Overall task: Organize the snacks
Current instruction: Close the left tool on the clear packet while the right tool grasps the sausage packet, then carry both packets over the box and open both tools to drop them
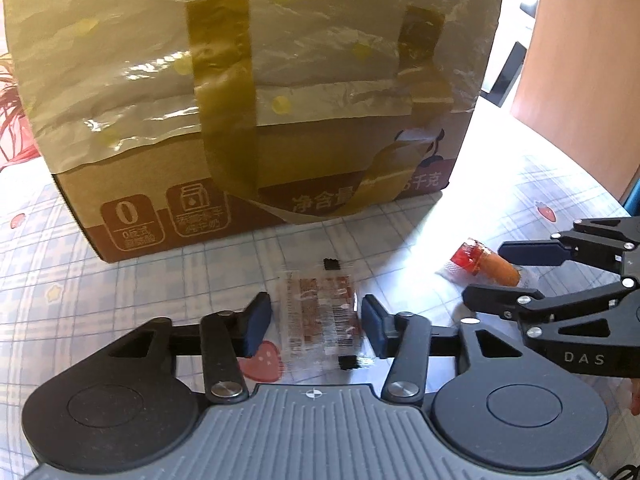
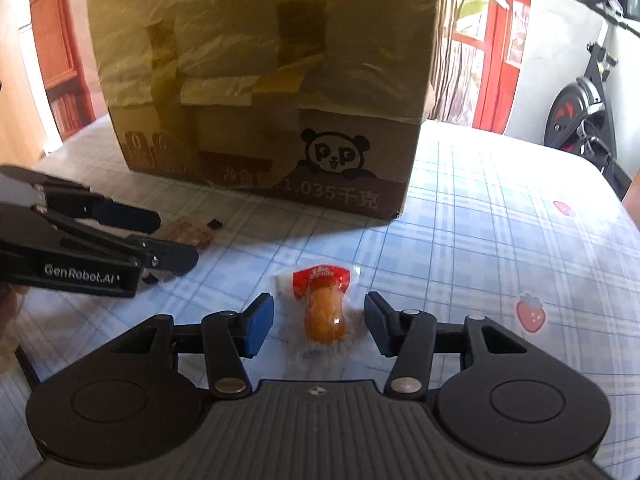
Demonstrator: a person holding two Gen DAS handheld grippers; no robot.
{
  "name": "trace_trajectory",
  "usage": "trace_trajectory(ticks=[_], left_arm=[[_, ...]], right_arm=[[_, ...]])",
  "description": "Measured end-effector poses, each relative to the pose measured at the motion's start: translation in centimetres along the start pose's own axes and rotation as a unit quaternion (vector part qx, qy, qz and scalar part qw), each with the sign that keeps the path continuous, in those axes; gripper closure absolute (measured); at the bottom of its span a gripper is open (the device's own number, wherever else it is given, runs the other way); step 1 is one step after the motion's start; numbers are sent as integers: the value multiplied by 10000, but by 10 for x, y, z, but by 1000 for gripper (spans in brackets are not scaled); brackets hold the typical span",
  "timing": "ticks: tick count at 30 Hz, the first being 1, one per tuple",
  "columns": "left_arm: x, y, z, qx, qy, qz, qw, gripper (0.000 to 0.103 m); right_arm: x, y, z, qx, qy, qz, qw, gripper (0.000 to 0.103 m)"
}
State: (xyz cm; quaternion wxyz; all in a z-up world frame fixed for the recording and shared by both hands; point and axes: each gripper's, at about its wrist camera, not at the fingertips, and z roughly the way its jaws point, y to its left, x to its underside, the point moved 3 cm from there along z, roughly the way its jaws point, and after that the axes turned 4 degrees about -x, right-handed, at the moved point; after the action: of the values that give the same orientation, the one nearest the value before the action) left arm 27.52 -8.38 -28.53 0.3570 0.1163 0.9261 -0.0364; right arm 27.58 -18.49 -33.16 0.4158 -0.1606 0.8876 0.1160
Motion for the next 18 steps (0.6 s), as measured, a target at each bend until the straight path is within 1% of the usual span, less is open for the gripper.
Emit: trace_trajectory(ticks=[2,4,5,10,18], left_arm=[[0,7,-3,82,9,-221,9997,61],[1,14,-6,147,4,-397,9991,63],[2,18,-7,143,-4,-474,9988,63],[4,34,-19,108,-122,-702,9974,64],[-4,48,-52,30,-545,-723,9959,64]], right_arm=[[1,0,1,-4,-27,-14,10000,50],[0,0,2,-28,-51,-28,10000,62],[-1,2,3,-25,-51,-60,10000,63],[-2,4,1,-83,-177,-39,9998,64],[-12,3,-20,-111,-456,115,9988,64]])
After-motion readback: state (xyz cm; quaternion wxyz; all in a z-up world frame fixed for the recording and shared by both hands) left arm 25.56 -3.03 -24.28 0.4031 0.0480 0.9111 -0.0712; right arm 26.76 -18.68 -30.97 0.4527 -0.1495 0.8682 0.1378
